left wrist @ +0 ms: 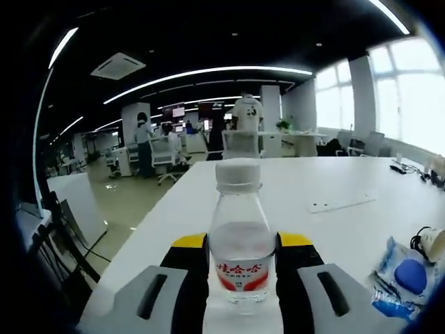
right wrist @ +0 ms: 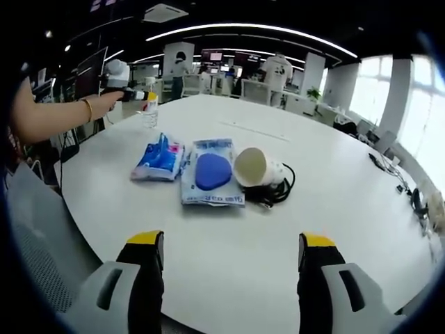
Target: Arrange the tabletop items into an orderly group along one side of the table until the central work area is clear of visible clutter.
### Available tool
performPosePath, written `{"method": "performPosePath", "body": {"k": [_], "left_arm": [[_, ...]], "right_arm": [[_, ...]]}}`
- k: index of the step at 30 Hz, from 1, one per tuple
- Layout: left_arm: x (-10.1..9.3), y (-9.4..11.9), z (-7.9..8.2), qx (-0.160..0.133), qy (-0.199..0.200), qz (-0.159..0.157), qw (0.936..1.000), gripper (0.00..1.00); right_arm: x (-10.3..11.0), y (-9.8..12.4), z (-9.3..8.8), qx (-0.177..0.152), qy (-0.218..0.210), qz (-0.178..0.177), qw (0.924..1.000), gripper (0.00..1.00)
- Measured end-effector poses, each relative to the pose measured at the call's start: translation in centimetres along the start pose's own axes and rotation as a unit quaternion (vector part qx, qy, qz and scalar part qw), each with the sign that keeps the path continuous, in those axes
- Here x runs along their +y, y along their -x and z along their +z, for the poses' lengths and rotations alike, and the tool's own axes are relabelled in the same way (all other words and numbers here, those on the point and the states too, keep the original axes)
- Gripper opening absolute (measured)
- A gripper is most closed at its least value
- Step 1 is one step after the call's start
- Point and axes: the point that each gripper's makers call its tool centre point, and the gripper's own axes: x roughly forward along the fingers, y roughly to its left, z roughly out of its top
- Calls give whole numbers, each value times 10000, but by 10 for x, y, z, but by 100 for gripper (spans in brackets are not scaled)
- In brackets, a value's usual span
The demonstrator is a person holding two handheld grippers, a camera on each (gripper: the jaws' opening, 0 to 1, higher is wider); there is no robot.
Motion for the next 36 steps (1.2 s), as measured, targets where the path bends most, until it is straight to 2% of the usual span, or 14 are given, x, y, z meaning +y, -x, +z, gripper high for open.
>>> {"method": "performPosePath", "body": {"k": [4,8,9,13,18,25,36], "left_arm": [[-1,-1,-4,-26,-52,1,10000,34],[-3,-1,-14,74,38,16,10000,34],[-6,-1,-11,-88,26,-33,10000,34],[-7,3,-15,10,-15,-93,10000,34],[-10,12,-19,-64,-92,-84,9999,34],[-10,10,-17,-152,-142,-111,9997,35],[-17,22,-9,-390,-262,-77,9989,37]], "right_arm": [[0,0,0,-1,-19,8,10000,77],[0,0,1,-15,-1,-6,10000,77],[-1,0,1,-16,1,-21,10000,77],[-3,1,0,-21,-59,-70,10000,77],[-2,1,1,-23,-32,-72,10000,77],[-3,1,0,-18,-54,-88,9999,76],[-3,2,1,-42,-41,-87,9999,76]]}}
